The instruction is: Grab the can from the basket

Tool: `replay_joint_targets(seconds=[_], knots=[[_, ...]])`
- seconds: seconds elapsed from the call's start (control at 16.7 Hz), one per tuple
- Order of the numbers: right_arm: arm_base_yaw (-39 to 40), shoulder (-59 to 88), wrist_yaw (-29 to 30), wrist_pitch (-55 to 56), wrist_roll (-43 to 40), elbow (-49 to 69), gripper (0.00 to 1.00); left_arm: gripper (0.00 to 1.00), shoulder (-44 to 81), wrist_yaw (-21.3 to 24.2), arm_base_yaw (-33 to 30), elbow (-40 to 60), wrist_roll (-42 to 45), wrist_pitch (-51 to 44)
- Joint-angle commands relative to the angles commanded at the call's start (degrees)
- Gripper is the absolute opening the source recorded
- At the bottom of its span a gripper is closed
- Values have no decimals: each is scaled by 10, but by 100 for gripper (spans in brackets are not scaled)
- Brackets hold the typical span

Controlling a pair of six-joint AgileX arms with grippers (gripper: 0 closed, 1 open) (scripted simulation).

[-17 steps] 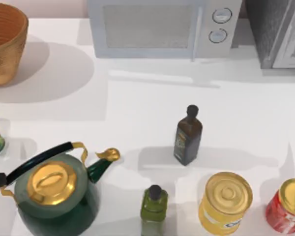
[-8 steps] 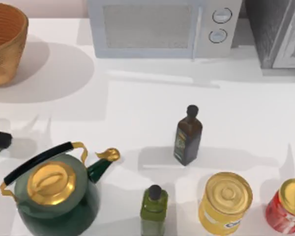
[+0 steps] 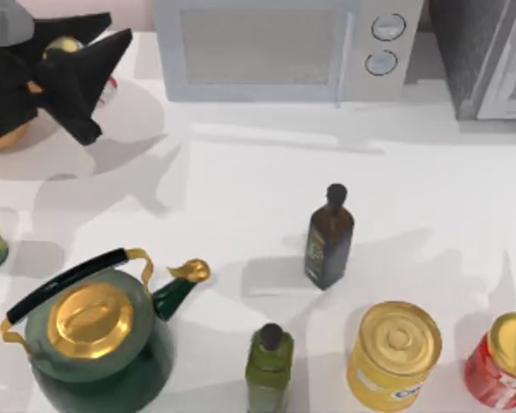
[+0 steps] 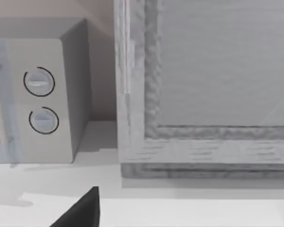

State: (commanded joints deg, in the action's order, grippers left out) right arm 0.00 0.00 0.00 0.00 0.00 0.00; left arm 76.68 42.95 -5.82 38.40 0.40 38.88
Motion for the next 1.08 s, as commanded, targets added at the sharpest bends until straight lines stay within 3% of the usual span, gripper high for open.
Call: replay_joint_targets(seconds=[0.3,0.6,0.84,1.08], knots=[[0,0,0,0,0,0,100,0,301,158,-44,144,10,164],[0,0,0,0,0,0,100,0,550,273,-80,248,15,297],[0,0,0,0,0,0,100,0,666,322,-100,286,16,361],[0,0,0,0,0,0,100,0,689,333,-108,289,16,375]])
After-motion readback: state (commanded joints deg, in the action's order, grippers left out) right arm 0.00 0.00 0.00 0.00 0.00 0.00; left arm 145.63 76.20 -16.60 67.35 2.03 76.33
